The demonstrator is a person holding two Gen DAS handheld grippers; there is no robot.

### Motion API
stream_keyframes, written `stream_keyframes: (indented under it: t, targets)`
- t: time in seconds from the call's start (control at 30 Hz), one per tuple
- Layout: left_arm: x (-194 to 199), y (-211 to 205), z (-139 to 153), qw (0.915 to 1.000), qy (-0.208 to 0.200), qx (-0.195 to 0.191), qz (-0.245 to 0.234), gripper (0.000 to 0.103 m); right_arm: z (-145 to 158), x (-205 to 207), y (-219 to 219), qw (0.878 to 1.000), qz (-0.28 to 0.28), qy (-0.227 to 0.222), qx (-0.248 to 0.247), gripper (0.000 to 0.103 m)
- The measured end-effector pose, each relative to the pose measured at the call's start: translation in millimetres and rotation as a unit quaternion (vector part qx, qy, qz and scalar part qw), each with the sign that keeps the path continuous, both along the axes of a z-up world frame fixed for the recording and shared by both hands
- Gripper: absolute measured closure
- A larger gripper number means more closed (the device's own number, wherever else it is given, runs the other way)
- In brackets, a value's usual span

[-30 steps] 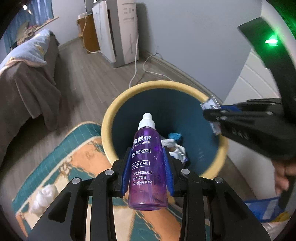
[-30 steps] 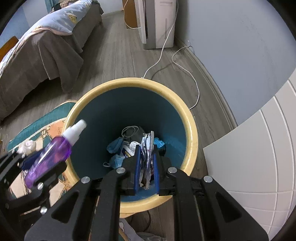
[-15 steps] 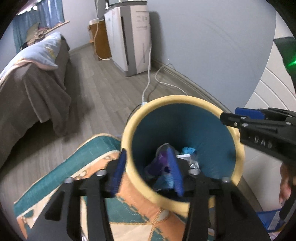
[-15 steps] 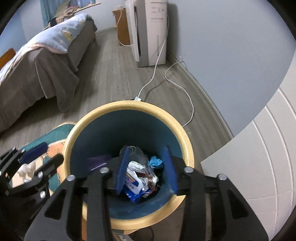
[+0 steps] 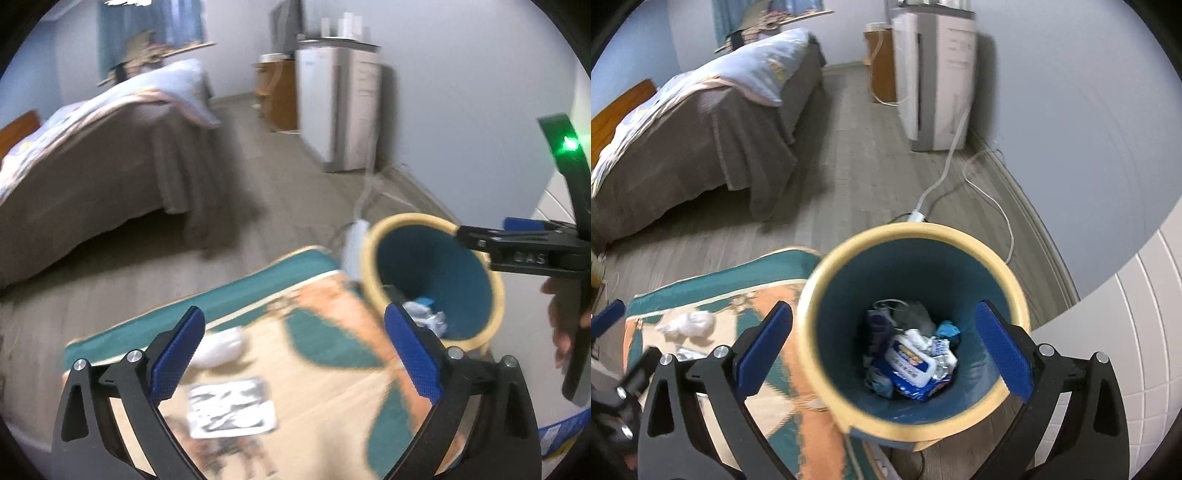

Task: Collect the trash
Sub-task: 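Move both tools back over the cushion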

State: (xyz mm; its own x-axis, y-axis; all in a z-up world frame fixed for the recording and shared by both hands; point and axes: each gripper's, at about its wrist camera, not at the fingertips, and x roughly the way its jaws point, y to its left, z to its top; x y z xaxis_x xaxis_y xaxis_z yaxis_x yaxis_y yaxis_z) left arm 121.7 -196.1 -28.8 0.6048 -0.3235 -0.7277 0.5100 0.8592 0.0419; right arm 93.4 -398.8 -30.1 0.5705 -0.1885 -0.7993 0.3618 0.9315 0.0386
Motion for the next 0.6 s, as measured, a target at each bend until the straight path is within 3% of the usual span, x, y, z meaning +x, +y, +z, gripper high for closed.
stream_keyframes:
  t: [0.33, 0.5, 0.6]
  targets:
    - [-15.3, 115.0, 27.3, 0.9936, -0.007, 0.01, 0.113, 0.006, 26.7, 16.6, 97.3, 0.995, 0.086, -0.003, -0.044, 0.006]
    - [-24.3, 148.0, 20.5, 0.9916, 0.013, 0.001, 0.128, 0.006, 14.5, 26.2, 140.3, 0.987, 0.134, 0.014, -0.086, 0.006]
    - [-25.8, 163.0, 17.2, 0.9911, 0.0, 0.009, 0.133, 0.006, -4.5, 31.8, 159.8, 0.983, 0.161, 0.028, -0.089, 0.006]
